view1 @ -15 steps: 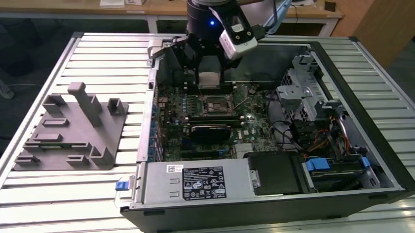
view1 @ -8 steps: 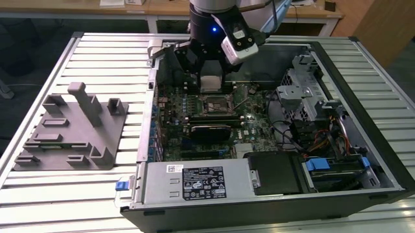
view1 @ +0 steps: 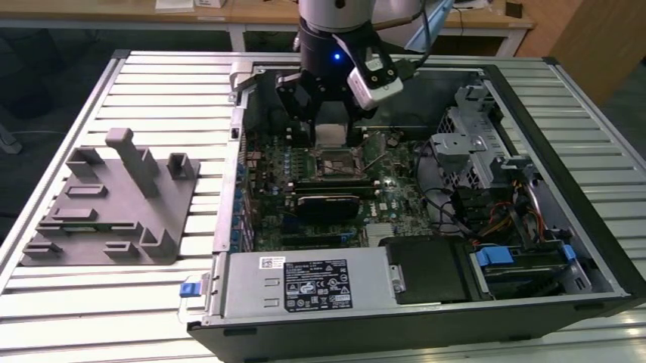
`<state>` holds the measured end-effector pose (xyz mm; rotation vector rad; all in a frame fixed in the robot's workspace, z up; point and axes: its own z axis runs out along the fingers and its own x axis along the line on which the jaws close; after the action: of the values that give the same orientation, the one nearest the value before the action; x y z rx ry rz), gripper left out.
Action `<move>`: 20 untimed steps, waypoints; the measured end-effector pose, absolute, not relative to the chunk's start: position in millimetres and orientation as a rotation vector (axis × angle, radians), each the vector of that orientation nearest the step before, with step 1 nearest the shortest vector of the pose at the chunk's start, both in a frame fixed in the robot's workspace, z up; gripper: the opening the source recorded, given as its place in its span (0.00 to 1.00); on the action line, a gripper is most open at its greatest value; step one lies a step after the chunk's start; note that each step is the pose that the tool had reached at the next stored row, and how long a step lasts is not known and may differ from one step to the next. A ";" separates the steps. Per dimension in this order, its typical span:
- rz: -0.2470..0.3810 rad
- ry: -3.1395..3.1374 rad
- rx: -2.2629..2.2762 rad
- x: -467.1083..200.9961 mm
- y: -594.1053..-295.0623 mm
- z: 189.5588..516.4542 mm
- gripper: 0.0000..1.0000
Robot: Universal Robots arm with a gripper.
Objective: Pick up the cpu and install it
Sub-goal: 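Pick up the cpu and move it towards the insertion slot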
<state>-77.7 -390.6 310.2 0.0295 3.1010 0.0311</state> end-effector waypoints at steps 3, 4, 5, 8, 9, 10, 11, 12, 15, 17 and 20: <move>0.027 3.101 0.028 -76.3 -389.4 305.4 0.54; 0.025 3.101 0.027 -75.9 -389.0 303.7 0.54; 0.023 3.101 0.025 -75.1 -388.0 300.4 0.54; 0.018 3.101 0.021 -74.3 -385.0 294.2 0.54; 0.017 3.101 0.020 -74.1 -384.2 292.8 0.54; 0.016 3.101 0.019 -73.9 -383.4 291.4 0.54; 0.015 3.101 0.018 -73.6 -382.6 290.0 0.54; 0.013 3.101 0.017 -73.4 -381.7 288.7 0.54; 0.010 3.101 0.015 -72.7 -378.7 285.2 0.54; 0.008 3.101 0.012 -72.2 -376.4 282.9 0.54; 0.004 3.101 0.007 -71.8 -372.9 278.8 0.54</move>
<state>-71.8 -372.9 278.8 0.0070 3.1012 0.0040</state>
